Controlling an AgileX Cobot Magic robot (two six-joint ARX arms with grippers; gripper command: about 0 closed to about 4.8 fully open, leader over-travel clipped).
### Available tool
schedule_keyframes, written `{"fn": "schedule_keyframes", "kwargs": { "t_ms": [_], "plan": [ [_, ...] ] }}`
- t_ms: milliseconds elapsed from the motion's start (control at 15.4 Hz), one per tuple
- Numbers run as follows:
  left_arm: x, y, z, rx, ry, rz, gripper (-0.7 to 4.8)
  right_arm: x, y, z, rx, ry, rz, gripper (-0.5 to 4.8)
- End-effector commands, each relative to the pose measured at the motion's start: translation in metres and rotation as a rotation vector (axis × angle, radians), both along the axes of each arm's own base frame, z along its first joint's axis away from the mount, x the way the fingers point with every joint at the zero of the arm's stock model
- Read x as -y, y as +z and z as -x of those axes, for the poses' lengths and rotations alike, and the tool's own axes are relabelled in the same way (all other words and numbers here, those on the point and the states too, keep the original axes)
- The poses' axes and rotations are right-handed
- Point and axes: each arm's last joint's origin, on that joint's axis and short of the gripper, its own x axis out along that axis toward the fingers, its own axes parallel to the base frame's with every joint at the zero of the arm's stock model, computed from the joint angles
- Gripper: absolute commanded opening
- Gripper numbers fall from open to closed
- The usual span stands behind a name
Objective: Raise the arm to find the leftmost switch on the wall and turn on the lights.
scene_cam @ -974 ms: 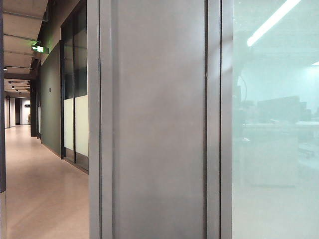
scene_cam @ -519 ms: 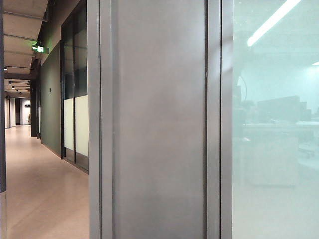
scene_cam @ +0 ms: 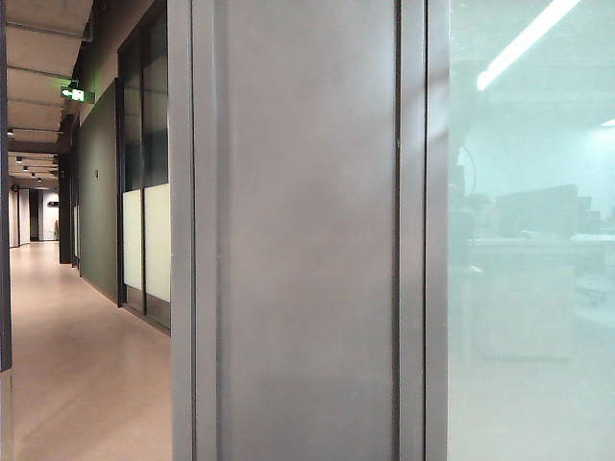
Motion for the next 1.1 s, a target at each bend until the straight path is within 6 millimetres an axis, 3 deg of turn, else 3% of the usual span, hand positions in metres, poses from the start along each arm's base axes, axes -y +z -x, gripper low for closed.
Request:
{"fn": "schedule_keyframes", "kwargs": {
  "t_ms": [65,195,454,714,1103],
  "plan": [
    [0.0,-0.023,-0.001,0.056,-0.022,0.085,-0.05,0.0,0.002,0.001,0.014,-0.002,-0.001,-0.01],
    [0.001,-0.045,-0.002,0.055,-0.05,0.116,-0.05,0.0,0.002,0.001,0.014,-0.002,-0.001,-0.01],
    [0.003,-0.066,-0.004,0.017,-0.107,0.107,-0.05,0.0,0.002,0.001,0.015,-0.002,-0.001,-0.01],
    [0.003,-0.068,-0.003,-0.004,-0.11,0.008,-0.05,0.0,0.002,0.001,0.015,-0.002,-0.001,-0.01],
    [0.005,-0.069,-0.003,-0.012,-0.153,0.001,-0.05,0.0,0.002,0.001,0.014,-0.002,-0.001,-0.01]
  ]
}}
